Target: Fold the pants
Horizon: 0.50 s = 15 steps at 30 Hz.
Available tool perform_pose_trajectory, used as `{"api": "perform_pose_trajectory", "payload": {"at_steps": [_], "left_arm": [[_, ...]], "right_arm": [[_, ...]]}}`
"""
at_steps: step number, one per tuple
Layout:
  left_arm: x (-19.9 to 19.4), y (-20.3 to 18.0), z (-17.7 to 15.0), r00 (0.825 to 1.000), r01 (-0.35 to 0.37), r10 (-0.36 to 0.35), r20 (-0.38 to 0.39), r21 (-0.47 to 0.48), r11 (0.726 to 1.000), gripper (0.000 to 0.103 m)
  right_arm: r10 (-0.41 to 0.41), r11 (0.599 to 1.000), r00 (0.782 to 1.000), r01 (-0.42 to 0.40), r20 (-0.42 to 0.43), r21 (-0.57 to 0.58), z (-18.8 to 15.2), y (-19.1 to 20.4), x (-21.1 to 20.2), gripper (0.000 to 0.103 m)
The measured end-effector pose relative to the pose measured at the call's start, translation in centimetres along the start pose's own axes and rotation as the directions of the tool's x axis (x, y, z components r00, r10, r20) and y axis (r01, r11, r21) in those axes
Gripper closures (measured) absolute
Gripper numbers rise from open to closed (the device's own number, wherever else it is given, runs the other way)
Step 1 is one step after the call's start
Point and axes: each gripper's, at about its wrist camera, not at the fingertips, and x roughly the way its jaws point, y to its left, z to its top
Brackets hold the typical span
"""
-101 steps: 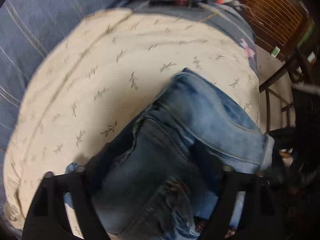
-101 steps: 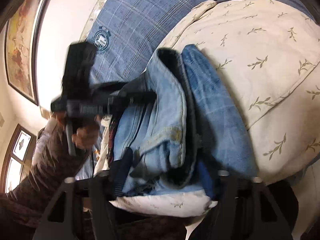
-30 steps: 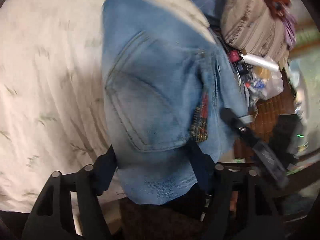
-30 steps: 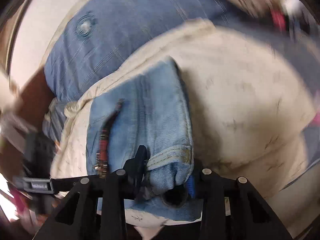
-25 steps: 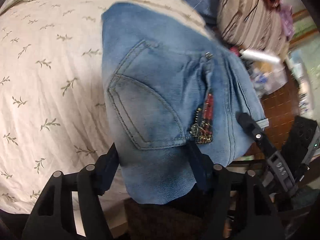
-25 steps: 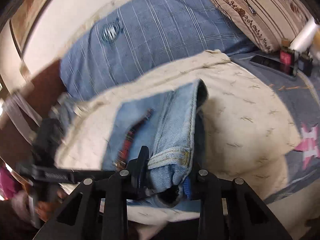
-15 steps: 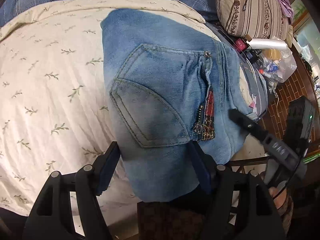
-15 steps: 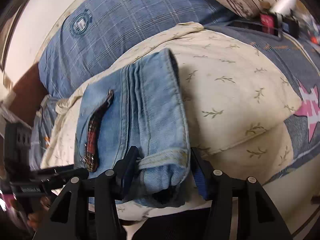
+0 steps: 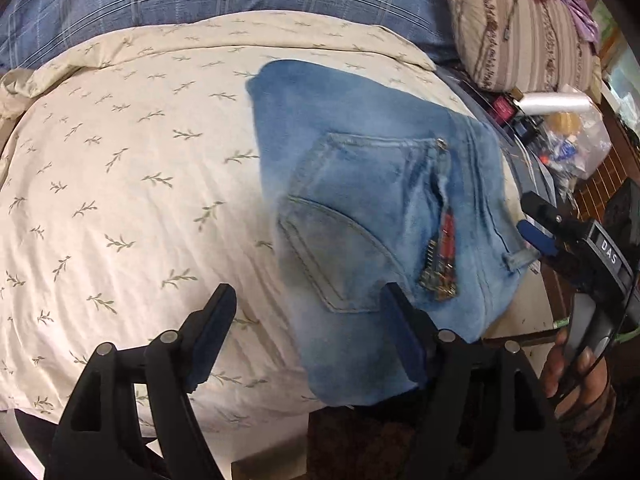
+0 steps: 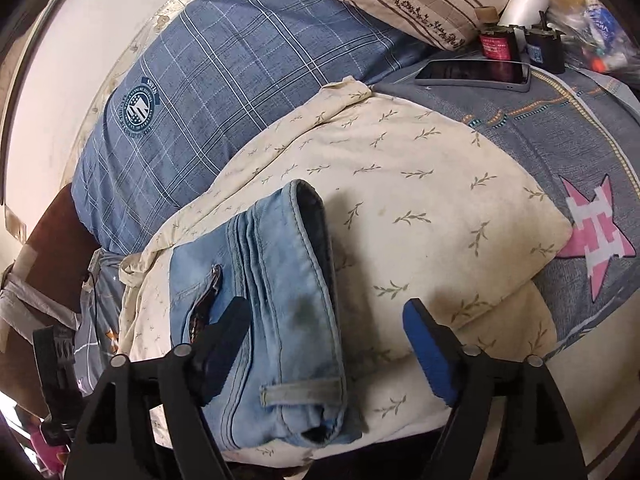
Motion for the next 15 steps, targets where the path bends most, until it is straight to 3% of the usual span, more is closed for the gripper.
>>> {"api": "perform_pose_trajectory", "payload": {"at_steps": [6, 10, 15], "left_arm": [[-0.5, 2.2, 2.2, 0.996, -0.07, 0.071, 0.05, -0.04, 0.997, 0.028], [-0.7, 4.4, 4.4, 0.996, -0.042, 0.05, 0.073, -0.11, 0.993, 0.024], [2.2, 4.5, 6.0, 1.0, 0.016, -0.016, -0.005, -0.143, 0.99, 0.024]], "right_arm": [[0.01, 1.0, 1.0, -0.01, -0.013, -0.001, 1.2, 0.0, 1.3, 0.017], [0.054, 0.999, 0.998, -0.053, -0.028, 0.01, 2.3, 0.2, 2.3, 0.015], [0.078, 0.996, 0.997, -0.078, -0.009, -0.051, 3.3, 1.6, 4.0, 0.015]]}}
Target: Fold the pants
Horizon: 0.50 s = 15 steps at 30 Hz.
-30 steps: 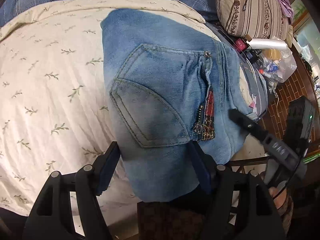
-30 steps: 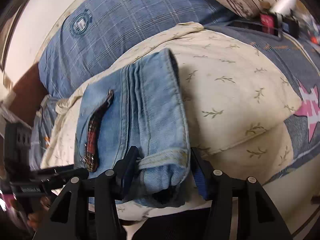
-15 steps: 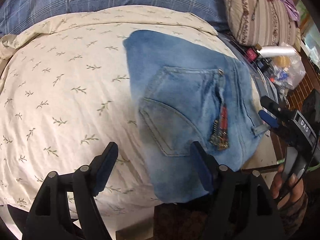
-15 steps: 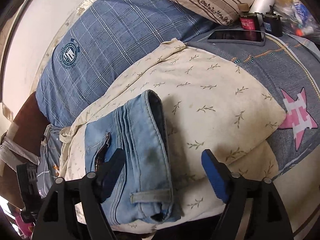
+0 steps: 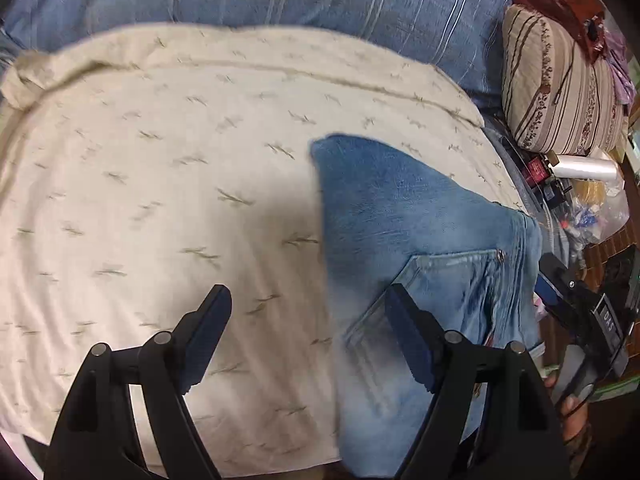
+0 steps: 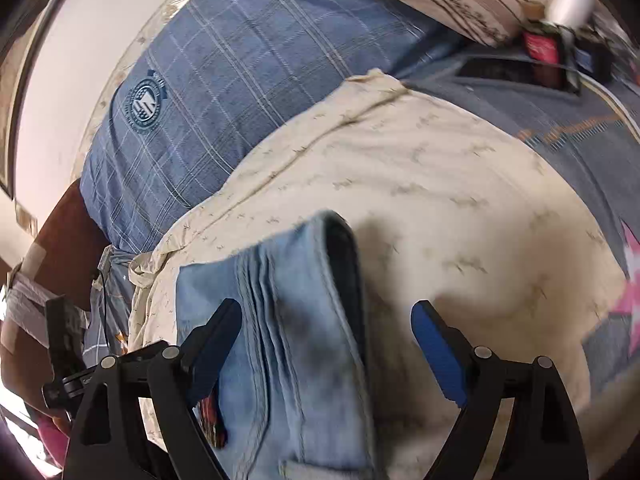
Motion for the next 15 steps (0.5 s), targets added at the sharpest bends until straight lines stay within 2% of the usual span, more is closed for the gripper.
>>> {"api": "perform_pose_trajectory", "payload": {"at_steps": [2, 3, 4, 5, 7, 9, 10, 11, 12, 13, 15], "left_arm": [[1.1, -0.2, 0.6, 1.0, 0.02, -0.021, -0.021, -0.03, 0.999, 0.024], [1.5, -0.4, 1.1, 0.999, 0.033, -0.034, -0.025, -0.044, 0.999, 0.025], [1.5, -0.6, 1.5, 0.998, 0.05, -0.052, -0.033, -0.056, 0.997, 0.029], [1.4, -0.9, 1.9, 0.997, 0.074, -0.076, -0.033, -0.065, 0.995, 0.039], [1.0, -1.3, 2.6, 0.993, 0.116, -0.118, -0.025, -0.066, 0.991, 0.04], [1.6, -1.5, 3.2, 0.998, 0.062, -0.064, -0.028, -0.078, 0.995, 0.04], [2.7, -1.7, 3.5, 0.998, 0.034, -0.037, -0.044, -0.074, 0.997, 0.037], [3.8, -1.7, 3.5, 0.997, 0.022, -0.027, -0.068, -0.071, 0.997, 0.036], [4.3, -1.4, 3.4, 0.996, 0.032, -0.039, -0.078, -0.09, 0.995, 0.036], [4.1, -1.2, 3.3, 0.996, 0.049, -0.056, -0.074, -0.103, 0.994, 0.036], [3.0, -0.5, 3.1, 0.992, 0.101, -0.109, -0.068, -0.111, 0.989, 0.037]], "right_arm": [[0.004, 0.999, 1.0, -0.003, 0.013, -0.036, 0.6, 0.7, 0.8, 0.019], [0.007, 0.998, 1.0, -0.007, 0.006, -0.065, 0.9, 1.3, 1.3, 0.042], [0.008, 0.994, 1.0, -0.01, -0.015, -0.11, 1.2, 2.3, 1.8, 0.082], [0.014, 0.986, 1.0, -0.017, -0.023, -0.163, 1.5, 3.5, 1.9, 0.09], [0.017, 0.97, 0.999, -0.008, 0.032, -0.243, 1.7, 5.2, 0.9, 0.093], [-0.028, 0.968, 0.998, 0.04, 0.054, -0.248, 2.2, 4.7, 1.3, 0.093], [-0.1, 0.967, 0.995, 0.104, 0.029, -0.233, 2.4, 3.5, 2.6, 0.092], [-0.136, 0.969, 0.991, 0.132, -0.005, -0.208, 2.5, 2.2, 3.6, 0.085], [-0.14, 0.981, 0.989, 0.131, -0.055, -0.144, 2.3, 0.3, 4.6, 0.07], [-0.108, 0.99, 0.993, 0.103, -0.052, -0.1, 2.2, -0.6, 4.2, 0.061], [-0.003, 1.0, 1.0, 0.003, -0.007, -0.018, 1.8, -2.3, 1.8, 0.057]]}}
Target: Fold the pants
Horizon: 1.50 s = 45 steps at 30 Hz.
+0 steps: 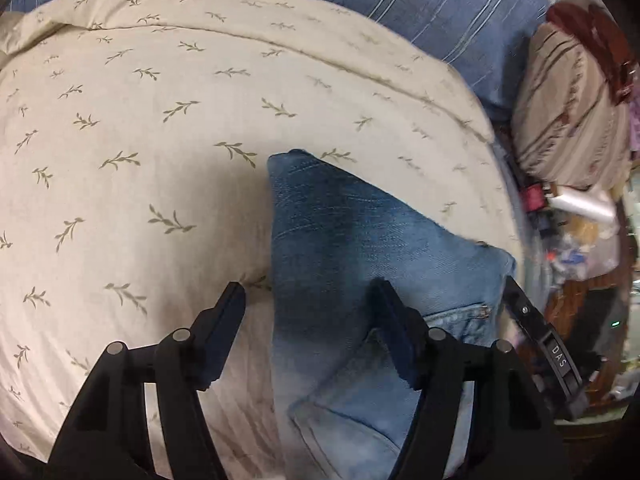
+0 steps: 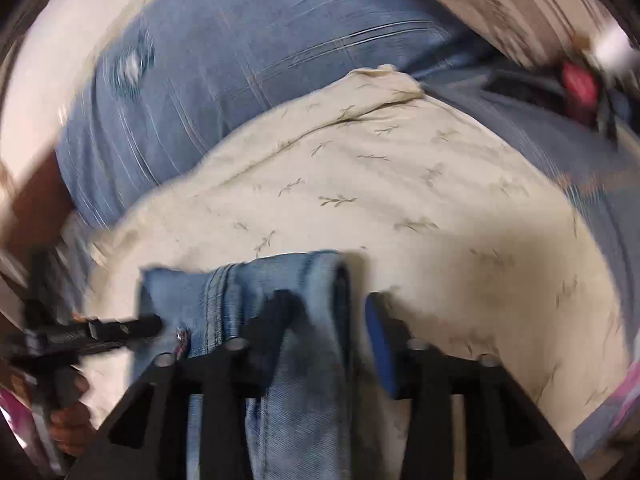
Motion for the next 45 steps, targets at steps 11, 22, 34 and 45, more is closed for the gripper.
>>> {"api": "perform_pose_trajectory", "payload": {"at_steps": [11, 22, 34, 45], "left_arm": [[0.3, 2.0, -3.4, 0.992, 0.122, -0.123, -0.025, -0.044, 0.992, 0.015], [-1.4, -2.2, -4.7, 0.996, 0.076, -0.071, -0.044, 0.122, 0.99, 0.018], [0.6, -16.5, -1.9, 0.981, -0.178, 0.149, 0.126, 0.888, 0.424, 0.014], [2.4, -17.3, -3.5, 0.988, 0.077, 0.102, -0.115, 0.945, 0.317, 0.061]], "right_arm": [[0.186, 0.977, 0.98, -0.178, -0.064, 0.114, -3.4, -2.9, 0.3, 0.027], [-0.04, 0.995, 0.999, 0.038, -0.029, -0.088, -4.0, 2.1, -2.4, 0.027], [0.074, 0.991, 0.997, -0.072, -0.016, 0.113, -8.4, -1.1, -4.7, 0.027], [0.089, 0.996, 0.995, -0.089, 0.041, 0.006, -9.5, 2.3, -7.6, 0.074]]}}
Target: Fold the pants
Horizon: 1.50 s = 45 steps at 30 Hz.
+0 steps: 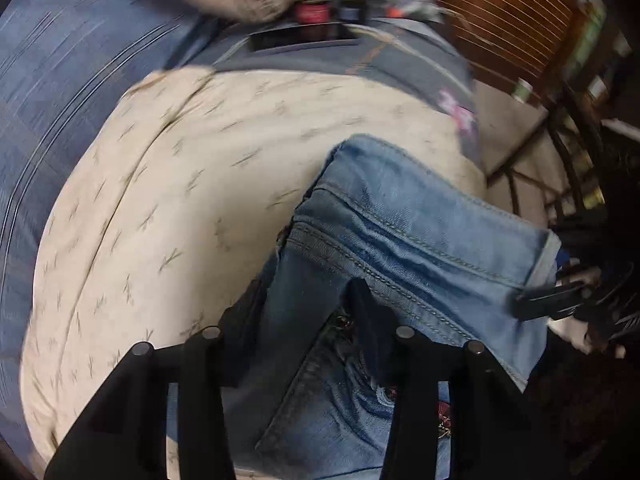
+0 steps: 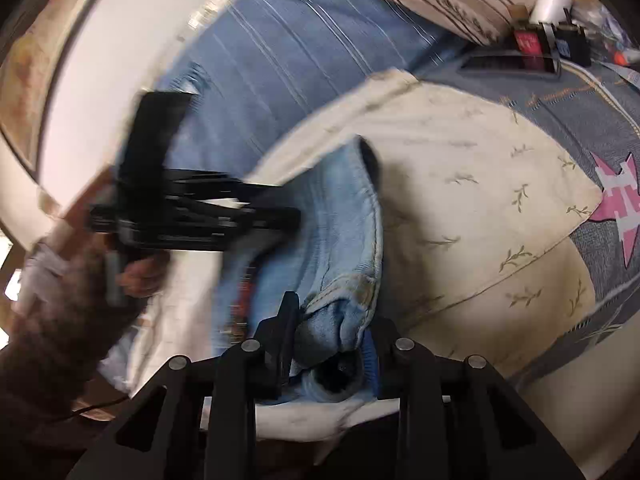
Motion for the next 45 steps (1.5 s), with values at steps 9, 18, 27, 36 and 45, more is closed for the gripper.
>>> {"api": "perform_pose_trajectory", "payload": {"at_steps": [9, 18, 27, 36, 45], "left_arm": [[0.0, 1.5, -1.0, 0.999, -0.043, 0.046, 0.019, -0.138, 0.989, 0.041], [-4.7, 5.6, -10.5, 0.985, 0.102, -0.002, 0.174, -0.567, 0.818, 0.017], [1.0, 6.4, -14.0, 0.986, 0.166, -0.077, 0.148, -0.823, 0.543, 0.023], [0.9, 5.3, -17.5, 0.956, 0.292, -0.145, 0.254, -0.849, 0.441, 0.014], [-0.3, 0.4, -14.4, 0.974, 0.165, 0.028, 0.225, -0.788, 0.592, 0.036]], "right_arm": [[0.003, 0.998, 0.999, -0.001, -0.039, 0.069, 0.2, -3.2, 0.6, 0.049], [0.025, 0.998, 1.0, -0.026, 0.013, 0.066, 5.3, -3.4, 3.2, 0.031], [-0.104, 0.994, 0.99, 0.101, -0.093, -0.042, 7.1, -2.6, 7.0, 0.069], [0.15, 0.986, 0.973, -0.134, -0.178, 0.101, 3.9, -4.9, 7.4, 0.013], [-0.05, 0.99, 0.983, 0.026, -0.176, -0.135, 2.3, 1.7, 6.5, 0.052]]}}
